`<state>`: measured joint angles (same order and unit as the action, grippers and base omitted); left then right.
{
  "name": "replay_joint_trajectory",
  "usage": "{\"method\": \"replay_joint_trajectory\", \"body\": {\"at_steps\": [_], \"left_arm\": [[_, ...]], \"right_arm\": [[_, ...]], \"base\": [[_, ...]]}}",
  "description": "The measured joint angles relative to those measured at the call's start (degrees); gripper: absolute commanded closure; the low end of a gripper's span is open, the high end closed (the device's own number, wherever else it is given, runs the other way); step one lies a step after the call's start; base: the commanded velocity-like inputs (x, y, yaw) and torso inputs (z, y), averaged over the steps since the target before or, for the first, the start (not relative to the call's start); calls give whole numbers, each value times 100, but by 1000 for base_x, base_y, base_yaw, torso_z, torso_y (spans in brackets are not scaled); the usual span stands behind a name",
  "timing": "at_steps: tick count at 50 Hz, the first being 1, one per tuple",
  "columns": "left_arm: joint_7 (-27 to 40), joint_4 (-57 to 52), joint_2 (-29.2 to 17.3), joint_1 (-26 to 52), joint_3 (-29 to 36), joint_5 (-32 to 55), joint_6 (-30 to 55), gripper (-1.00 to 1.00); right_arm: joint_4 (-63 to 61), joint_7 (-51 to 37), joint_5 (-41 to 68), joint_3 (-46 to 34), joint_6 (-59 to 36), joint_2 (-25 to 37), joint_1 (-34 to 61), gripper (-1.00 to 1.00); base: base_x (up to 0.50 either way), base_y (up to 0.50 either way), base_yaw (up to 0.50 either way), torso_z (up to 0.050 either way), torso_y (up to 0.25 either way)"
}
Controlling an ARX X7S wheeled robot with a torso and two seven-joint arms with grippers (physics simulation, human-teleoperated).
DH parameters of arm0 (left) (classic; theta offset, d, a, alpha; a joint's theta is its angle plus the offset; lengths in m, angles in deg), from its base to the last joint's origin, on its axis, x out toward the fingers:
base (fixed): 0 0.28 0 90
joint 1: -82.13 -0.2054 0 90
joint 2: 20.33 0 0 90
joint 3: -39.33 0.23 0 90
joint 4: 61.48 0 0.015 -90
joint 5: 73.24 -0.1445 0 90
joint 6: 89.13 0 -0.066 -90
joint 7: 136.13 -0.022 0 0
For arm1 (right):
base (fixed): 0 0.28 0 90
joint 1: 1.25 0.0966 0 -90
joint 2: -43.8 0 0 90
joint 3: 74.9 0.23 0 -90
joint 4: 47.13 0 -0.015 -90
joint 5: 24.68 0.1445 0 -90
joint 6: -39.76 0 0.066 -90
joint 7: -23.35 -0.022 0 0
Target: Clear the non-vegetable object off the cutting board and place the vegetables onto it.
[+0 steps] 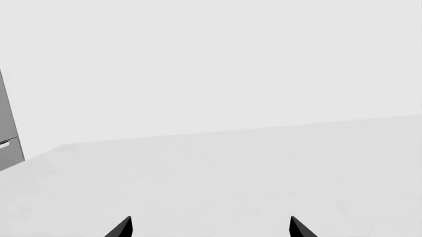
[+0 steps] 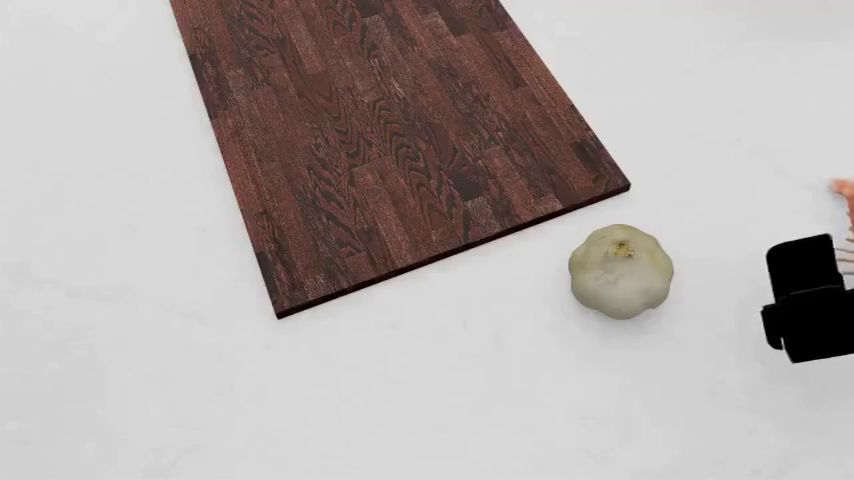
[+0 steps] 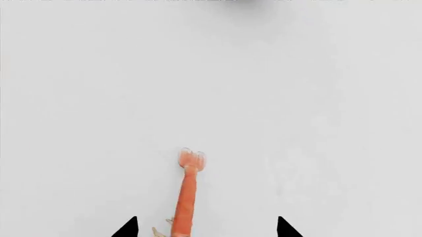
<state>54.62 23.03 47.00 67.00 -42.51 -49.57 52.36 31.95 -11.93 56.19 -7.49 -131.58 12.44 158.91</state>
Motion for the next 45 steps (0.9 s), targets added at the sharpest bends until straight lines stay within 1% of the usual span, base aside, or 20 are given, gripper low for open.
{"method": "replay_joint_trajectory", "body": {"at_steps": [11,22,35,45], "left_arm": [[9,-5,-10,-23,-11,20,-11,-100],[18,-6,-26,-35,-24,40,-14,-100],[25,-25,-29,-54,-13,64,-12,-100],[25,11,8,17,41,69,-1,-100]], "right_arm": [[-94,-202,279,-13,-152,7,245,-100],[-301,-509,812,-23,-334,62,550,-100],[-485,-1151,1872,-117,-407,161,1091,-100],[-688,-1741,2809,-436,-396,278,1620,-100]], "base": [[0,0,0,0,0],[0,0,0,0,0],[0,0,0,0,0],[0,0,0,0,0]]}}
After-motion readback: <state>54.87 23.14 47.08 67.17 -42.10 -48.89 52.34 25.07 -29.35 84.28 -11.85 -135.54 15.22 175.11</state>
